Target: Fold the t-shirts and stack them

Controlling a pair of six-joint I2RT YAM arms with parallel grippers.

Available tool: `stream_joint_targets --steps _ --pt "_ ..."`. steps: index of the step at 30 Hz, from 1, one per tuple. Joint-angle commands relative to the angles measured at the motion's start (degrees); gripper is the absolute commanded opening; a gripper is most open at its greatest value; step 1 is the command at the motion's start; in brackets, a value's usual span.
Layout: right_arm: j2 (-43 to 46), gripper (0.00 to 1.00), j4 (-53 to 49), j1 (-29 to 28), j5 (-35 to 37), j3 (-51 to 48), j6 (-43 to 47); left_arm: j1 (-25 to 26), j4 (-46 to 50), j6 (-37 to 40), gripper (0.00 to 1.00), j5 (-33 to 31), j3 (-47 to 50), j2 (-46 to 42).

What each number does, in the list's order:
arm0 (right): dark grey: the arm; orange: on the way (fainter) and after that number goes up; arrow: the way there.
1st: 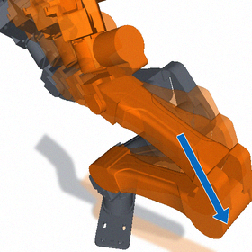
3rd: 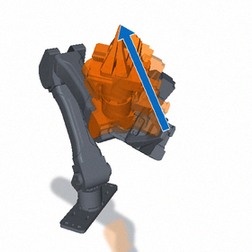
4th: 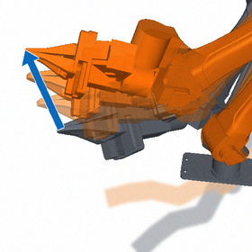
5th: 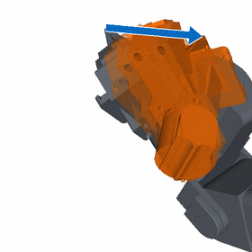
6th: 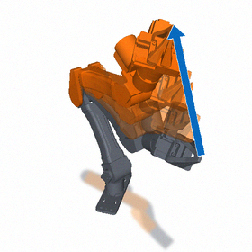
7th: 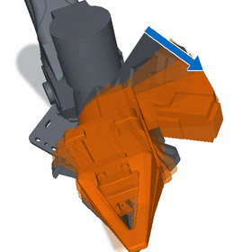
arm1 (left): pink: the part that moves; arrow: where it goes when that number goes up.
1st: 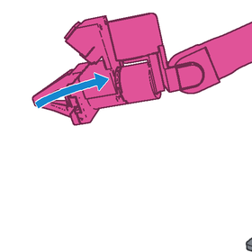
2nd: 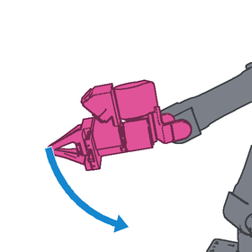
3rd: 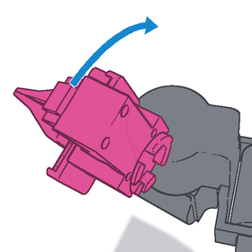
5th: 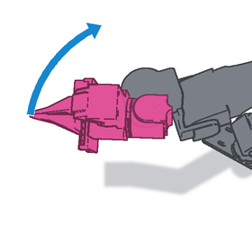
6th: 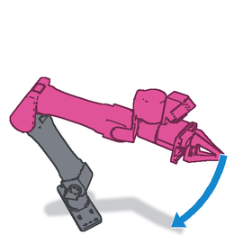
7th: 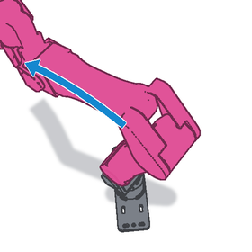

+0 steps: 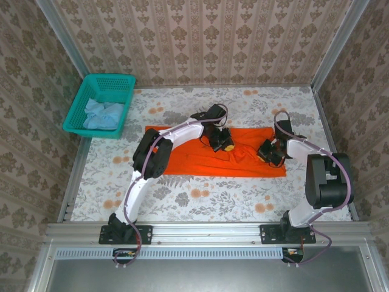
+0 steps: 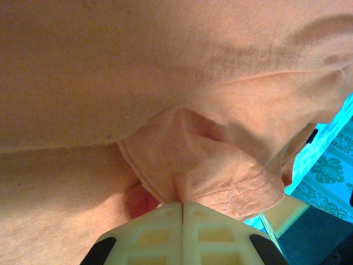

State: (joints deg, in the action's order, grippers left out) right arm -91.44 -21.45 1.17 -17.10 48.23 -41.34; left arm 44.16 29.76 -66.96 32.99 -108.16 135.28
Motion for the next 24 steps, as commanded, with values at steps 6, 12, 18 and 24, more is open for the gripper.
stream_joint_targets --steps 6,12,18,24 --pt "3.9 0.07 -4.1 -1.7 2.3 0.7 4.7 -1.4 3.0 6.8 0.00 -0.5 -2.1 -1.9" --pt "5.5 0.07 -4.6 -3.1 3.0 -0.5 7.7 -3.3 7.1 13.9 0.00 2.6 -2.2 -2.7" --pt "6.7 0.08 -3.9 -5.2 2.6 -2.0 9.5 -4.7 11.0 20.4 0.00 7.2 -2.1 -1.9" --pt "9.5 0.19 -1.0 -6.7 -1.2 -5.3 9.7 -5.3 13.7 24.5 0.00 10.0 -2.3 -1.5"
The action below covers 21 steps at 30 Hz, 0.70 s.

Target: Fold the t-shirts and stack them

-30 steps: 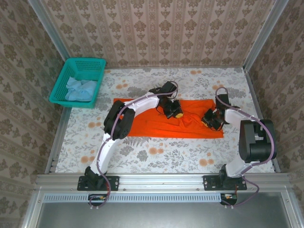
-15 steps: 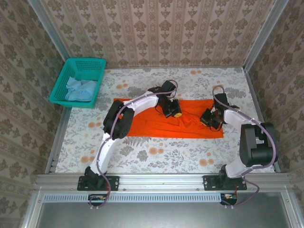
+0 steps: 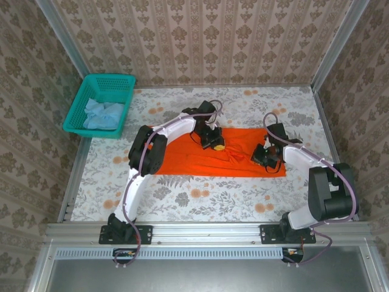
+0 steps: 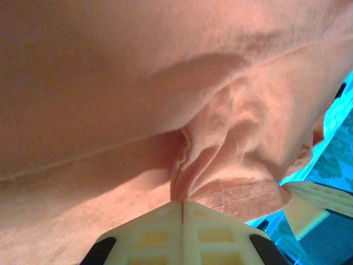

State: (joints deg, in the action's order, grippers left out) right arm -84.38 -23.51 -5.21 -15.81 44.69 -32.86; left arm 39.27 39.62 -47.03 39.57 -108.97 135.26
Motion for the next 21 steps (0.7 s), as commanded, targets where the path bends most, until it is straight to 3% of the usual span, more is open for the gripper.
stream_joint_targets --steps 1,4,6,12,16,21 --pt "3.1 0.23 1.5 -0.3 -3.1 -2.3 1.2 -0.4 4.2 4.9 0.00 4.1 -1.7 -1.3" --pt "6.2 0.35 2.4 0.1 -4.1 -3.2 0.7 -0.7 5.0 5.5 0.00 4.9 -1.7 -1.4" --pt "8.0 0.44 3.3 1.2 -4.1 -3.6 -1.3 -1.0 5.3 5.7 0.07 5.3 -1.5 -1.4" --pt "5.7 0.50 5.6 5.4 -5.8 -2.0 -8.5 -2.7 6.0 6.3 0.23 3.2 -2.3 -2.7" --pt "-1.2 0.39 6.2 5.3 -8.0 1.5 -10.1 -4.0 9.2 8.6 0.32 0.8 -4.3 -3.3" --pt "-8.8 0.20 2.4 2.6 -8.8 6.3 -9.4 -8.6 13.6 12.9 0.35 -9.0 -4.3 -5.0"
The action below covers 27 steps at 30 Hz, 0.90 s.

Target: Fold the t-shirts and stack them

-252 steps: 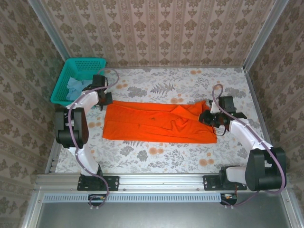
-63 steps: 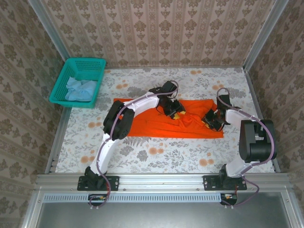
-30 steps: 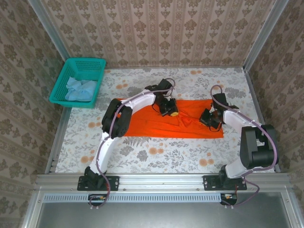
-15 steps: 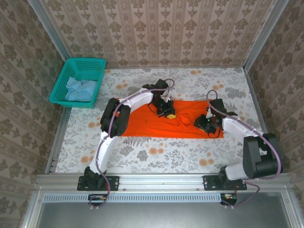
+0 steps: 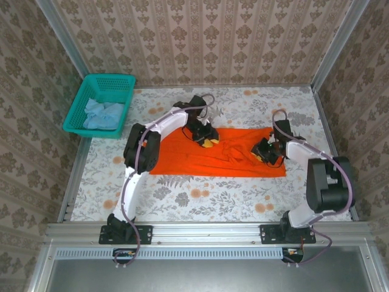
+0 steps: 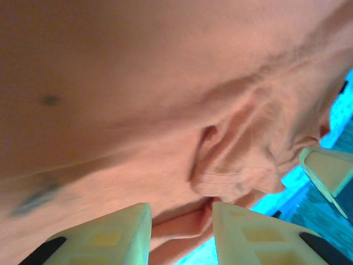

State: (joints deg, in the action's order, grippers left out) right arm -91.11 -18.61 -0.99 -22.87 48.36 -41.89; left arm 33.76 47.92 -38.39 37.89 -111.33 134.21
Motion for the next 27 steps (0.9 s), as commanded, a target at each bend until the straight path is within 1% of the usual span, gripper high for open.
stream_joint_targets --steps 1,3,7,10,12,14,18,20,23,25,27 --pt "-2.5 0.16 -2.7 -2.2 -1.5 2.5 -0.1 -4.2 6.1 5.0 0.34 -9.3 -1.8 -4.2" --pt "-2.8 0.12 -2.9 -3.3 -1.2 1.5 0.4 -6.9 6.1 6.1 0.34 -12.5 -0.1 -5.4" --pt "-2.3 0.13 -4.9 -4.7 0.9 -0.5 2.2 -12.6 5.2 6.8 0.34 -16.6 3.7 -7.2" --pt "-1.5 0.18 -7.4 -4.6 4.1 -1.5 4.1 -15.8 3.7 6.7 0.34 -18.4 6.9 -8.6" --pt "-1.1 0.25 -8.9 -3.8 6.0 -1.5 4.5 -17.3 3.1 6.8 0.35 -20.4 8.7 -9.4" --pt "-0.4 0.34 -8.7 -2.4 6.1 -1.5 3.7 -18.2 2.9 7.2 0.35 -21.7 9.9 -9.5" --pt "1.2 0.43 -7.6 -0.2 4.5 -0.3 1.4 -19.5 2.5 7.5 0.37 -22.8 11.7 -9.5" --pt "1.9 0.44 -6.2 0.6 2.8 0.6 0.1 -19.7 2.1 7.6 0.38 -22.5 12.1 -10.0" --pt "2.3 0.46 -5.0 2.0 2.4 2.7 -2.0 -19.5 1.7 8.5 0.41 -22.3 12.1 -11.2" --pt "1.5 0.45 -5.4 2.4 4.5 4.9 -2.7 -19.0 1.9 9.6 0.42 -21.9 11.9 -11.9" --pt "-1.1 0.44 -7.4 2.4 7.2 8.5 -2.8 -18.4 2.5 10.6 0.42 -22.9 12.2 -13.1"
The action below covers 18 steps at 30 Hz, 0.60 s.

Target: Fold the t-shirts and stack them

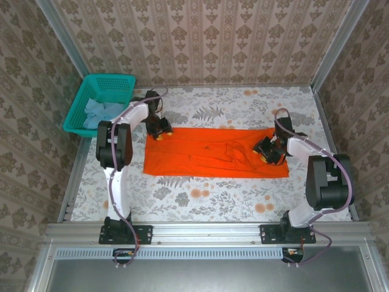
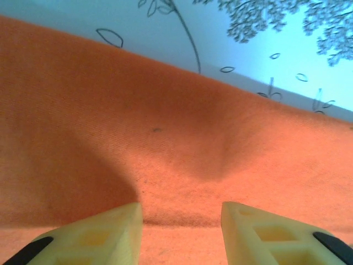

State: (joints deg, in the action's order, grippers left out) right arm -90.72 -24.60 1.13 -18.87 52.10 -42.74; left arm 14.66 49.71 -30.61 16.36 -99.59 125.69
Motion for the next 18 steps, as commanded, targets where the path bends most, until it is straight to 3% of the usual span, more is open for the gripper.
stream_joint_targets --steps 1,13,18 --pt "-2.9 0.44 -2.2 0.2 3.8 6.4 -1.9 0.9 0.7 3.2 0.42 -2.0 1.2 -5.3" --pt "-22.6 0.42 -9.1 -2.2 17.0 21.8 -4.8 7.1 -2.3 7.0 0.52 -9.5 18.3 -22.5" --pt "-32.0 0.44 -12.7 -4.4 20.6 35.2 -3.7 9.9 -3.0 7.1 0.55 -13.8 24.5 -27.9"
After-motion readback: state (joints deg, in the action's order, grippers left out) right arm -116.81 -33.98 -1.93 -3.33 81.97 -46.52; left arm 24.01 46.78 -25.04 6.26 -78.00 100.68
